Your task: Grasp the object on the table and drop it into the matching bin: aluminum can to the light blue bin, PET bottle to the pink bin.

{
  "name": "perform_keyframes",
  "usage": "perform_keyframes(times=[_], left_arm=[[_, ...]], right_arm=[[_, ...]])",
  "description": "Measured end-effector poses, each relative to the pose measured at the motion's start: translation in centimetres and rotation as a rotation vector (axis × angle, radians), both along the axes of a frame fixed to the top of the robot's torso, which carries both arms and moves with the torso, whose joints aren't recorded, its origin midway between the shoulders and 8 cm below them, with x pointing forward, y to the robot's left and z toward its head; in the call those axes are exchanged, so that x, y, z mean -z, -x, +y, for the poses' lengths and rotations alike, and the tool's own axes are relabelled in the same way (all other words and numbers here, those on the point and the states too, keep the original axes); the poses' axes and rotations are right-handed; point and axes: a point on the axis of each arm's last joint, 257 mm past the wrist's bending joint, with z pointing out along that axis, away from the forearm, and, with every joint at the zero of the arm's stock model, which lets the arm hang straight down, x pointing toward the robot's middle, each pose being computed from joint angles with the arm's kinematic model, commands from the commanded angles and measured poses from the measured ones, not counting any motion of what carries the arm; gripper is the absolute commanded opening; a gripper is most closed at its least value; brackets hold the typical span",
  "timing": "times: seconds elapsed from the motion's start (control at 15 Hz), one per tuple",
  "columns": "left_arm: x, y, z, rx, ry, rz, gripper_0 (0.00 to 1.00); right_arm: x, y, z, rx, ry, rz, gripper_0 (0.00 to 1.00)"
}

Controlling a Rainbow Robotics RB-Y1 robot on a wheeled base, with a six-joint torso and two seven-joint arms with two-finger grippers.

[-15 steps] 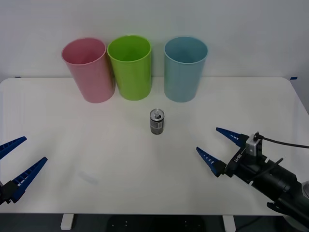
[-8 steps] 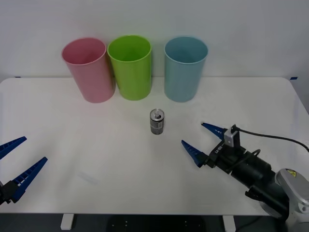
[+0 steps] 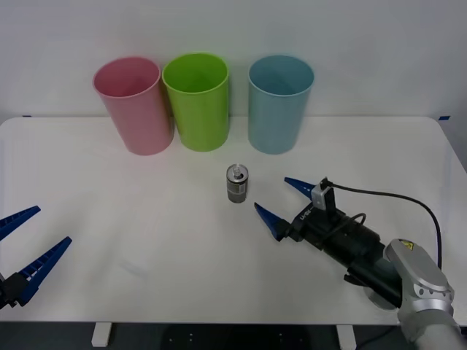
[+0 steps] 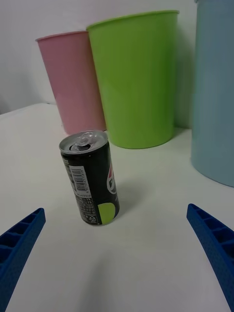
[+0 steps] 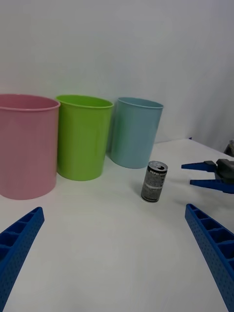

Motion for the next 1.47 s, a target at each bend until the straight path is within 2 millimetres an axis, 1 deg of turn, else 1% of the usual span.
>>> perform_keyframes(times=[0.33, 0.67, 0.8, 1.07, 1.27, 1.47], left_arm=[[0.0, 0.0, 0.0, 0.000, 0.000, 0.000, 1.00], [0.0, 0.0, 0.0, 0.000, 0.000, 0.000, 1.00], [0.0, 0.0, 0.0, 0.000, 0.000, 0.000, 1.00], [0.0, 0.0, 0.0, 0.000, 0.000, 0.000, 1.00], [0.0, 0.0, 0.0, 0.000, 0.000, 0.000, 1.00], [0.0, 0.0, 0.0, 0.000, 0.000, 0.000, 1.00]], right_arm=[[0.1, -0.7, 2.2, 0.006, 0.017, -0.002, 1.00], [0.4, -1.5, 4.9, 0.013, 0.041, 0.010, 1.00], [1.0, -2.2, 6.1, 0.003, 0.048, 0.030, 1.00], [1.0, -3.6, 7.8, 0.022, 0.073, 0.030, 1.00], [1.2, -4.9, 9.4, 0.039, 0.076, 0.054, 1.00], [1.3, -5.8, 10.2, 0.072, 0.089, 0.062, 1.00]])
